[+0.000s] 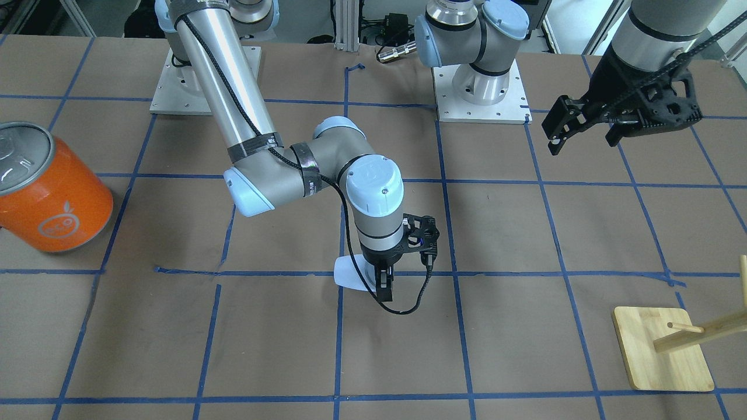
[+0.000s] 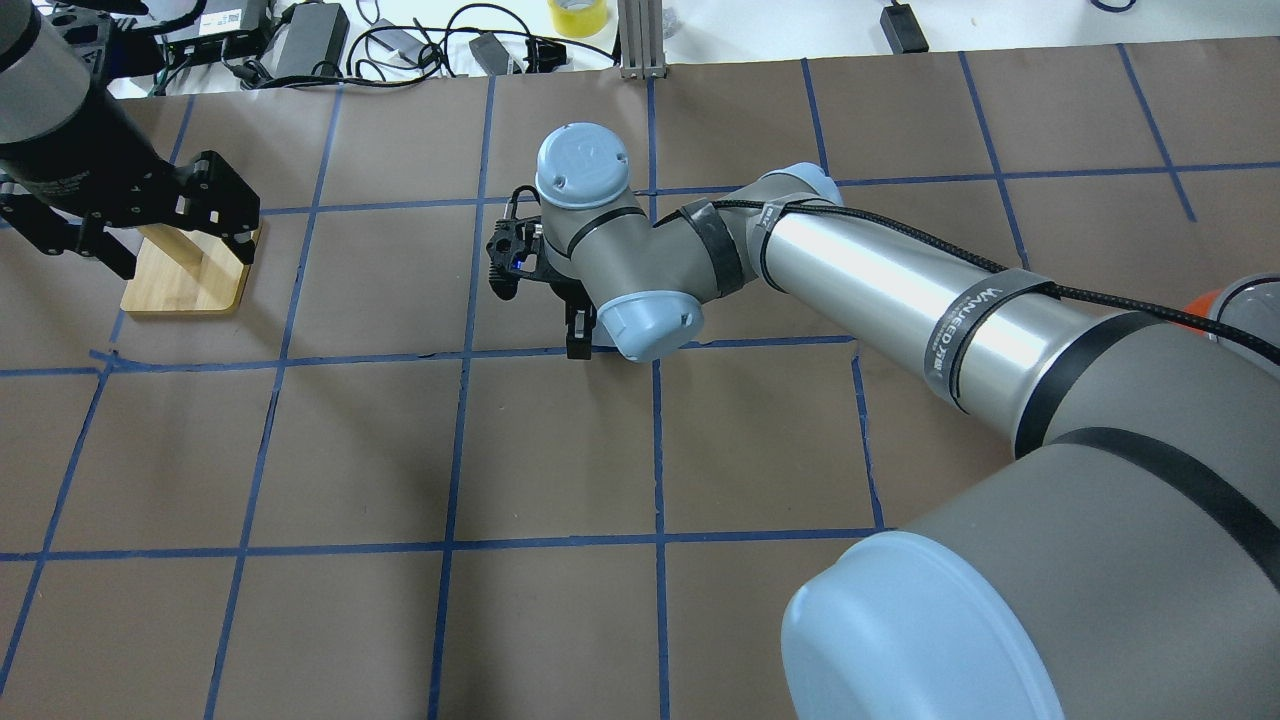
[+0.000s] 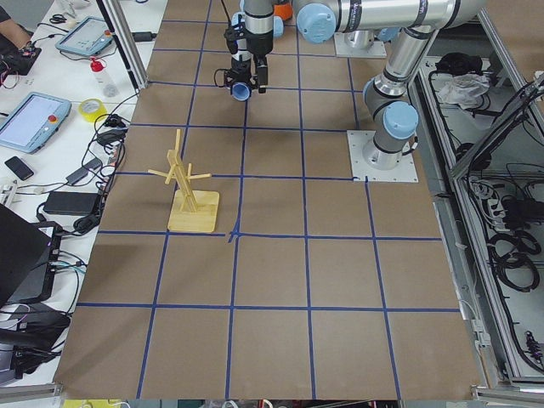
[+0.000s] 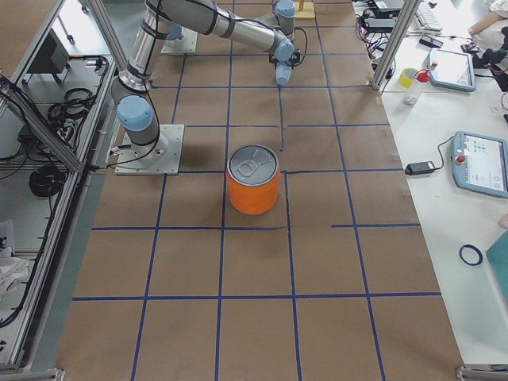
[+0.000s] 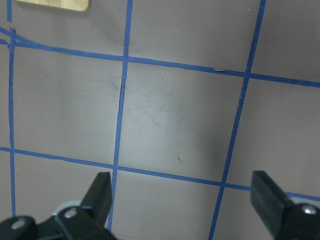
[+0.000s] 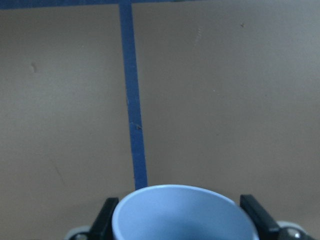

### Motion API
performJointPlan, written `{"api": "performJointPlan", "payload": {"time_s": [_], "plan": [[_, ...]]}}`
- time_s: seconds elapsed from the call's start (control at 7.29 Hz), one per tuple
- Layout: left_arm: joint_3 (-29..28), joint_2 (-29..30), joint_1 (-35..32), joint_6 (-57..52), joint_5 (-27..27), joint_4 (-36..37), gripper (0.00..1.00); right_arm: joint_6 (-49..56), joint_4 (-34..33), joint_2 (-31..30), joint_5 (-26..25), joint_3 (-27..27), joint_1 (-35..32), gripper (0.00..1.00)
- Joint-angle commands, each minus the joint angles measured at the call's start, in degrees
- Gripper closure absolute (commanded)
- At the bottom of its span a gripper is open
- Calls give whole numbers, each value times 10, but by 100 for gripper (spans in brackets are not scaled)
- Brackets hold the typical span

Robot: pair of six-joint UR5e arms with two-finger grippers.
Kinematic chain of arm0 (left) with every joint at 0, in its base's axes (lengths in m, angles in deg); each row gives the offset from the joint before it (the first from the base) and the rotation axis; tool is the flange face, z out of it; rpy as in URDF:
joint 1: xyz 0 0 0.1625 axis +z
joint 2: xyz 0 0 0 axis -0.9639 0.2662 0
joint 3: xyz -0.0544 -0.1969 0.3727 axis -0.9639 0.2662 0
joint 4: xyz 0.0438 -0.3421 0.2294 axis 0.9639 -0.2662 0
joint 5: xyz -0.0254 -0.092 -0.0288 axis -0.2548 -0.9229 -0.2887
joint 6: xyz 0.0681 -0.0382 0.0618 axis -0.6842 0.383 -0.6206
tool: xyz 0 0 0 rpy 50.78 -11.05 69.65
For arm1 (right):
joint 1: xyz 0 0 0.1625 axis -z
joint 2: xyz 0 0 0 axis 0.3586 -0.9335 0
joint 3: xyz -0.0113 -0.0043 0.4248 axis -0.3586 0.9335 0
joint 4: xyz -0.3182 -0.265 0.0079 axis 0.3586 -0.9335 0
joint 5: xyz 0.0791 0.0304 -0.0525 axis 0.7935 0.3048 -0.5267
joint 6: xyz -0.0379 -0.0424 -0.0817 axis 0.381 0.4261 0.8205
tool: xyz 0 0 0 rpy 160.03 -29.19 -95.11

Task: Flip cup
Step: 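Tip the cup onto its side, release it, and raise the right gripper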

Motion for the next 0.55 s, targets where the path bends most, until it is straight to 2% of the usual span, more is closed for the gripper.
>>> {"api": "performJointPlan", "payload": {"time_s": [0.0, 0.14, 0.27, 0.41], "plan": [[0, 0, 0, 0, 1, 1, 0, 16, -1, -1, 12, -2, -1, 88], [-1, 0, 1, 0, 3, 2, 0, 14, 0, 0, 7, -1, -1, 23], [-4, 2, 4, -2, 3, -3, 0, 15, 0, -1, 9, 0, 0, 0], [1, 5, 4, -4, 3, -3, 0, 16, 1, -3, 9, 5, 0, 0]]}}
